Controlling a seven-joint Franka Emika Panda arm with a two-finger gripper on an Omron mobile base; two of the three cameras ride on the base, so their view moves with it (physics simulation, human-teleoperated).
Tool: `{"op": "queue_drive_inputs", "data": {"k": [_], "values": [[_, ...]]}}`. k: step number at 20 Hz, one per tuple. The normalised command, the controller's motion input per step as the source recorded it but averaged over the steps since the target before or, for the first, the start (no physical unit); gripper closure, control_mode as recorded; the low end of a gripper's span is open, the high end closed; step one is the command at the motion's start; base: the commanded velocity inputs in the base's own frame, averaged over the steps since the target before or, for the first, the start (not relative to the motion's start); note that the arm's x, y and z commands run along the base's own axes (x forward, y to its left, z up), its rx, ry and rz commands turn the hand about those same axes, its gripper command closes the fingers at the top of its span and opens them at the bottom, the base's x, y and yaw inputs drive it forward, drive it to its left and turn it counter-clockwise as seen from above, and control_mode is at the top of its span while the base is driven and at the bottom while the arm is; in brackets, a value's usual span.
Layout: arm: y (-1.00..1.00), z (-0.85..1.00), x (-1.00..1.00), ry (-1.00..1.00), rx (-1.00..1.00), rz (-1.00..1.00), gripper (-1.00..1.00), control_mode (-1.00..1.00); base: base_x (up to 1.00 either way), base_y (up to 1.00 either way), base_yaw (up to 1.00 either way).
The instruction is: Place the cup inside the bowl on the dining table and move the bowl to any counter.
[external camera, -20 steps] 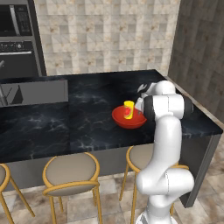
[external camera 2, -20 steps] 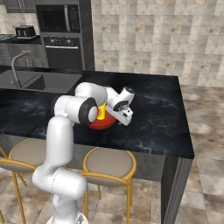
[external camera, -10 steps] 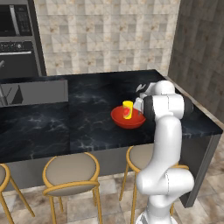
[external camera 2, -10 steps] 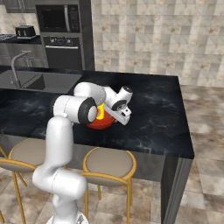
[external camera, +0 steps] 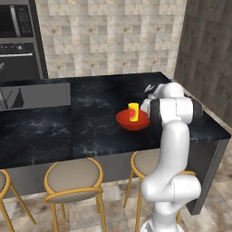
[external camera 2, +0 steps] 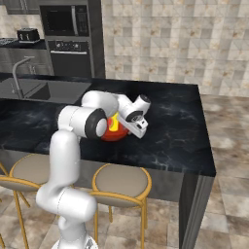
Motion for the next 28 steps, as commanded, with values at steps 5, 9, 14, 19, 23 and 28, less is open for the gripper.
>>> {"op": "queue_drive_inputs", "data": {"k": [5,9,14,19,23,28], "values": [[-0.22,0.52,-0.31,-0.08,0.07,0.0,1.0,-1.0,0.0,0.0,0.0],[-0.19,0.46,-0.26,-0.11,0.07,0.0,1.0,-1.0,0.0,0.0,0.0],[-0.07,0.43,-0.2,-0.13,0.07,0.03,1.0,-1.0,0.0,0.0,0.0],[-0.04,0.5,-0.3,-0.08,0.05,0.03,1.0,-1.0,0.0,0.0,0.0],[0.0,0.59,-0.61,-0.01,0.05,0.01,1.0,-1.0,0.0,0.0,0.0],[0.0,0.59,-0.64,0.0,0.02,0.01,1.0,-1.0,0.0,0.0,0.0]]}}
